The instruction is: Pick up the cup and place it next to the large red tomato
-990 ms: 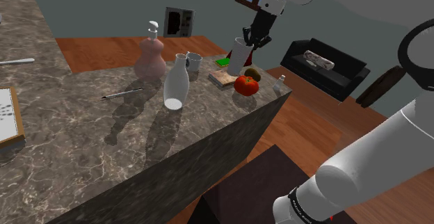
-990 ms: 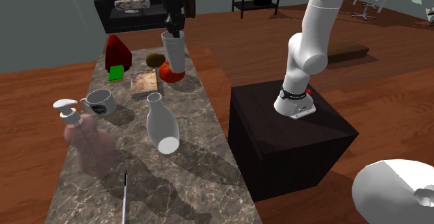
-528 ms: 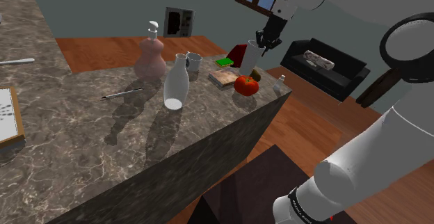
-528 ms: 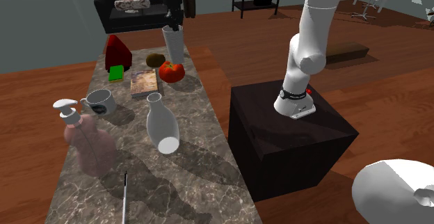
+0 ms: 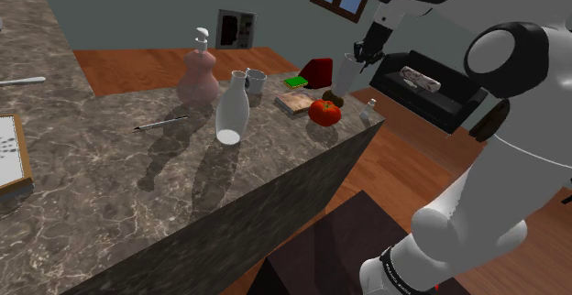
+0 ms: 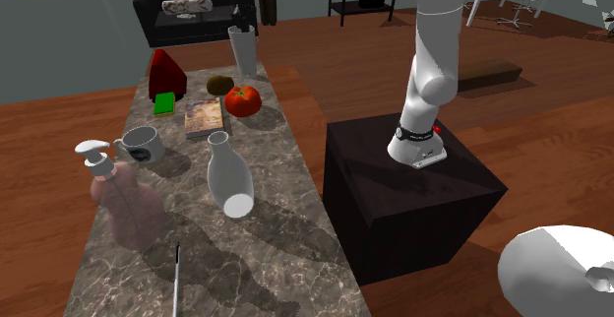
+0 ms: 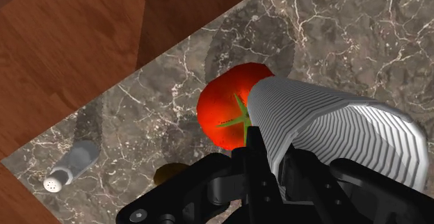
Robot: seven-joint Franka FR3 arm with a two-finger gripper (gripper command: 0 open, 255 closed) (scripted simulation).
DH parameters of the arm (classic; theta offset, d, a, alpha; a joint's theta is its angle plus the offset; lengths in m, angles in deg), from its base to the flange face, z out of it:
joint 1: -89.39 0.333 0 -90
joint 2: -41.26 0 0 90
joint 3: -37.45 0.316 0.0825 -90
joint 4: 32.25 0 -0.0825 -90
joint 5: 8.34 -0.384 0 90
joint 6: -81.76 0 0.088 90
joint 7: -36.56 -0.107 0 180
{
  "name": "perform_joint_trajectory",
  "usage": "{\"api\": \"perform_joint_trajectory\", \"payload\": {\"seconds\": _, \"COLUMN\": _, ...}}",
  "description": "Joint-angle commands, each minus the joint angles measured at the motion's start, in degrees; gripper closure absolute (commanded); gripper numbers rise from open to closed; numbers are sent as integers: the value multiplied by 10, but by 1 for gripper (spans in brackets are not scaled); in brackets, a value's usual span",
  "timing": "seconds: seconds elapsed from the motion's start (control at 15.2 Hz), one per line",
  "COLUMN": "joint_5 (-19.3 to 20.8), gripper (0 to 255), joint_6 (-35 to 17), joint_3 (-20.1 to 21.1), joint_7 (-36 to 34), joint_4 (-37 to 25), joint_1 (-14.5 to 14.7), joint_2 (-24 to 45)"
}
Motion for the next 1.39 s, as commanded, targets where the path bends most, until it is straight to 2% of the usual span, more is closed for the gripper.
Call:
{"api": "perform_joint_trajectory", "payload": {"seconds": 0.0, "joint_5": -4, "gripper": 255, "joint_6": 6, "joint_3": -9, "joint_7": 24, "joint_4": -29, "joint_1": -16, "joint_2": 25}}
{"api": "perform_joint_trajectory", "payload": {"seconds": 0.4, "joint_5": -22, "gripper": 255, "joint_6": 55, "joint_3": -27, "joint_7": 85, "joint_4": -180, "joint_1": -70, "joint_2": 134}}
{"api": "perform_joint_trajectory", "payload": {"seconds": 0.59, "joint_5": -36, "gripper": 255, "joint_6": 101, "joint_3": -31, "joint_7": 111, "joint_4": -305, "joint_1": -107, "joint_2": 216}}
{"api": "perform_joint_trajectory", "payload": {"seconds": 1.32, "joint_5": -31, "gripper": 255, "joint_6": -4, "joint_3": -32, "joint_7": 120, "joint_4": -169, "joint_1": -95, "joint_2": 185}}
